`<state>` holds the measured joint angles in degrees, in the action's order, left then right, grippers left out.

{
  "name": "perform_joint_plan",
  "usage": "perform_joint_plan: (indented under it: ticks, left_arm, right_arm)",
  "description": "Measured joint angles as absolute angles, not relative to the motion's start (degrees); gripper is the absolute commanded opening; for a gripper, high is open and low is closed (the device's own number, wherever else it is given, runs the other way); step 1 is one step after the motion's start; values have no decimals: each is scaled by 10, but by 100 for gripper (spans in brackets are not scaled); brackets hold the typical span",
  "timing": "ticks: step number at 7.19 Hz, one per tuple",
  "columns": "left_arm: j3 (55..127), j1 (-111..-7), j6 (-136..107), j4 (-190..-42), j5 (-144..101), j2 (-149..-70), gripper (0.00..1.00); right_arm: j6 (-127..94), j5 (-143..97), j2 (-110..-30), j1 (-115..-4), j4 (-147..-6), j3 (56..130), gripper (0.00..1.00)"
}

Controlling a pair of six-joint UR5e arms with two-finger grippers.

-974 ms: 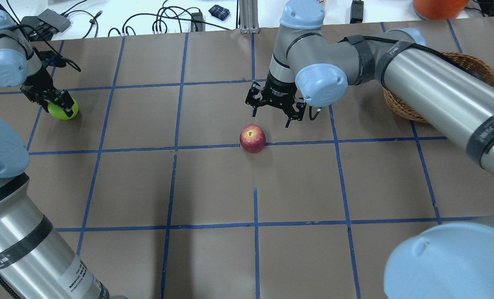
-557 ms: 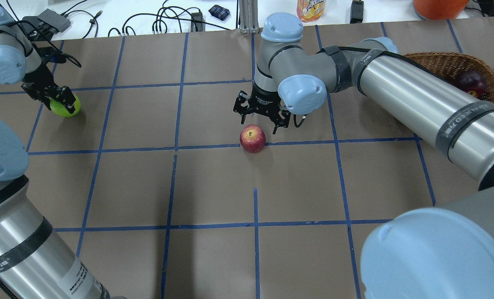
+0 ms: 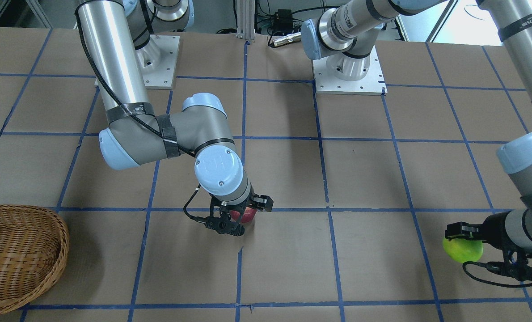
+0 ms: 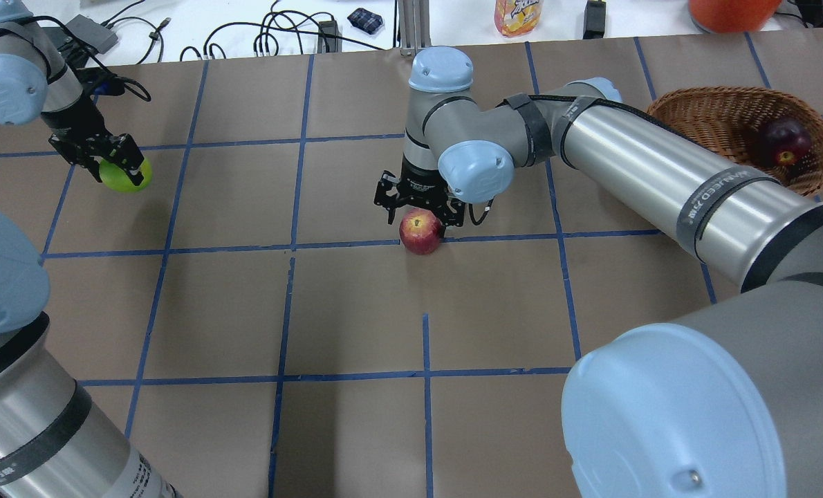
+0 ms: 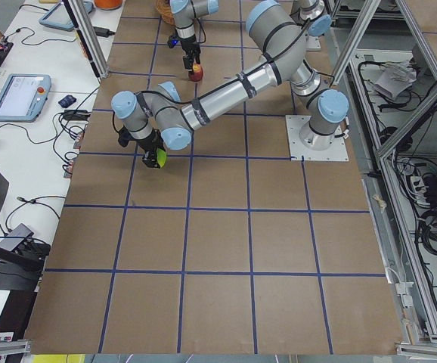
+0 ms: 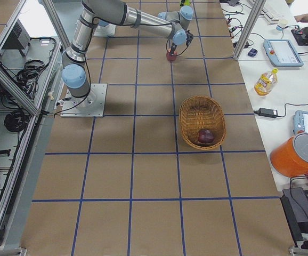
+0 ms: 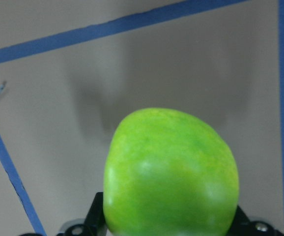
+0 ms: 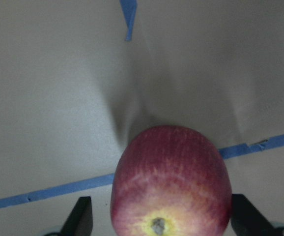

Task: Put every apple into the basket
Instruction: 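Grasp the red apple with the right gripper while the left lifts the green apple, then release red apple in basket with right while left sets green apple at center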

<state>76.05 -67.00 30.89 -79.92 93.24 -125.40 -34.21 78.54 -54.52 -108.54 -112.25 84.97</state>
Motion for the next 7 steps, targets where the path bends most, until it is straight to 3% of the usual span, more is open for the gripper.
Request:
perform_joint_plan:
  ticks: [1,2,7]
  left_arm:
    - [785,-679,282,-799,920,-1234,24]
    - [805,-698,244,-798,911,-1212,24]
    - [867,-832,25,-793,894,-1146,24]
  right_arm:
    - [-344,789,-538,-1087,-1123,850,11]
    - [-345,795,-534,-1088,-1123,849,0]
    - [-332,855,-579,-1029,-1044,780,0]
